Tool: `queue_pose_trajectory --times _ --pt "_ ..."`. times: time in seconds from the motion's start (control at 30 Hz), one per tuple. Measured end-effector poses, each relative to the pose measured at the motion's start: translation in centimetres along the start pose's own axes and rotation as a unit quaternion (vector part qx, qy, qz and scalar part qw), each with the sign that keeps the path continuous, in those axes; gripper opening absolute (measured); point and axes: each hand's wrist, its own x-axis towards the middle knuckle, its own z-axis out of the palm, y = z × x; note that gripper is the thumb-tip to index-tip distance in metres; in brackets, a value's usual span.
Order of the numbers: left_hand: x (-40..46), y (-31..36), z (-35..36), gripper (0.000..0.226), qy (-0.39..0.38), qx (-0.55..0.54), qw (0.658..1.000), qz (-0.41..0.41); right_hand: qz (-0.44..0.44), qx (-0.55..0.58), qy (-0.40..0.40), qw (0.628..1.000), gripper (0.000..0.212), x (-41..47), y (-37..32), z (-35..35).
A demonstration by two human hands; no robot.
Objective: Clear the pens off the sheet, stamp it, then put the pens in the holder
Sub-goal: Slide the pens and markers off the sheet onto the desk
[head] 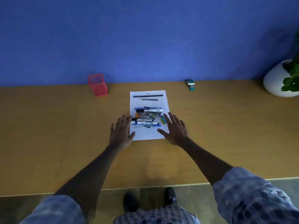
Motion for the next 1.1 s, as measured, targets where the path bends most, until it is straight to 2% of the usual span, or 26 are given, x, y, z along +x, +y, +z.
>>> queue_pose_trajectory --times 0.2,0.37,0.57,0.77,1.1 --pt "-1.1 -0.3 1.5 0.075 -0.034 -0.007 0.999 -0.009 0.008 -0.018 -0.037 0.999 0.084 -0.6 0.2 1.5" --pt "-1.3 -0.4 1.9 0.07 -0.016 -0.002 1.0 0.015 0.013 -0.01 -0.052 0.999 0.086 -0.7 0.3 2.1" --pt "-0.4 0.3 1.8 0.075 0.026 0.014 0.999 0.011 0.016 0.005 -0.014 1.0 0.089 -0.7 0.3 2.1" --pt "2.2 2.7 1.8 0.076 0.034 0.052 0.994 0.091 0.044 0.021 -0.017 0.999 0.093 -0.1 0.8 1.9" --pt "5.0 7.4 3.4 0.064 0.031 0.061 0.985 0.157 0.036 0.004 -0.009 0.999 0.078 -0.1 1.4 2.8"
